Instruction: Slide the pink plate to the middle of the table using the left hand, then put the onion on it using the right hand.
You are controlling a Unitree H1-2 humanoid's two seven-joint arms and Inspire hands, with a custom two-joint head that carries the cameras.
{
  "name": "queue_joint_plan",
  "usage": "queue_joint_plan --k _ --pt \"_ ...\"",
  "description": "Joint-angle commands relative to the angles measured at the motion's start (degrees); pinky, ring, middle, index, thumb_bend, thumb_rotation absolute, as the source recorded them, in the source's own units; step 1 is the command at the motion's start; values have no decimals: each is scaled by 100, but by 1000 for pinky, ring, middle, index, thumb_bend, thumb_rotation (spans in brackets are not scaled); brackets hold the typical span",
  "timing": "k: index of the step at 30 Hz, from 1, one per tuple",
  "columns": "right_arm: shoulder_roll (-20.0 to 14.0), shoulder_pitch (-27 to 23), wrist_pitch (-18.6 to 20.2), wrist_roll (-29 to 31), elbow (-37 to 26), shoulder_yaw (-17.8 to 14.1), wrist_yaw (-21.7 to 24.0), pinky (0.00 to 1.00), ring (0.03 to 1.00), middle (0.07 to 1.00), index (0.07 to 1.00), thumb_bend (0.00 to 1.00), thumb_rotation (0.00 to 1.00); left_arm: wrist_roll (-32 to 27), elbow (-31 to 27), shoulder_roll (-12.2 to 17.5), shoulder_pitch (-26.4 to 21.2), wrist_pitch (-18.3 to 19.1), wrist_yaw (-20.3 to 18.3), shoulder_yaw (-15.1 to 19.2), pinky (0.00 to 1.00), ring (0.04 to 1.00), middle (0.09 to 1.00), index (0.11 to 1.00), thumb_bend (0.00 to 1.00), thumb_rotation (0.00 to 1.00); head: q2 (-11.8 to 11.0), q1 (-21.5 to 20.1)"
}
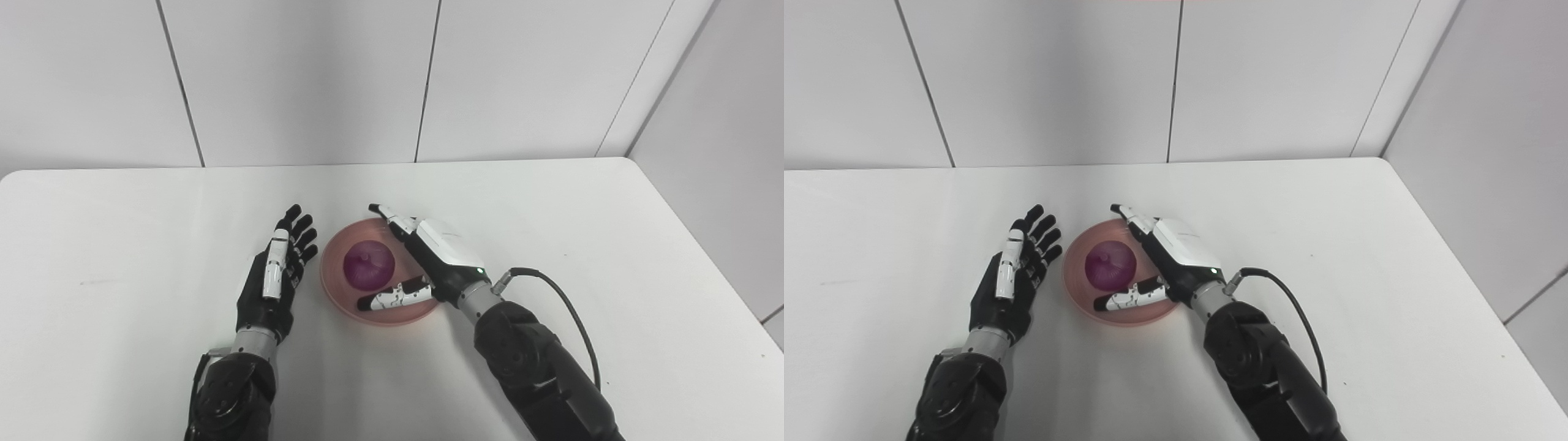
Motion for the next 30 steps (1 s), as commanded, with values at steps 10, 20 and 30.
queue_joint_plan --k 10,20,30 --pt "120 -47 -441 560 -515 -517 -241 910 968 999 1000 1000 594 20 -51 -52 -75 -79 -9 -29 939 938 940 927 453 1000 -39 31" --pt "372 244 -272 1190 -1093 -1210 -478 790 917 973 988 988 707 -28 -37 -52 -87 -98 -29 -3 946 943 946 937 444 1000 -81 47" --pt "687 774 199 1176 -1298 -1833 -781 852 917 943 970 848 998 -21 -64 -43 -90 -65 -34 8 942 942 947 937 440 1000 -140 77"
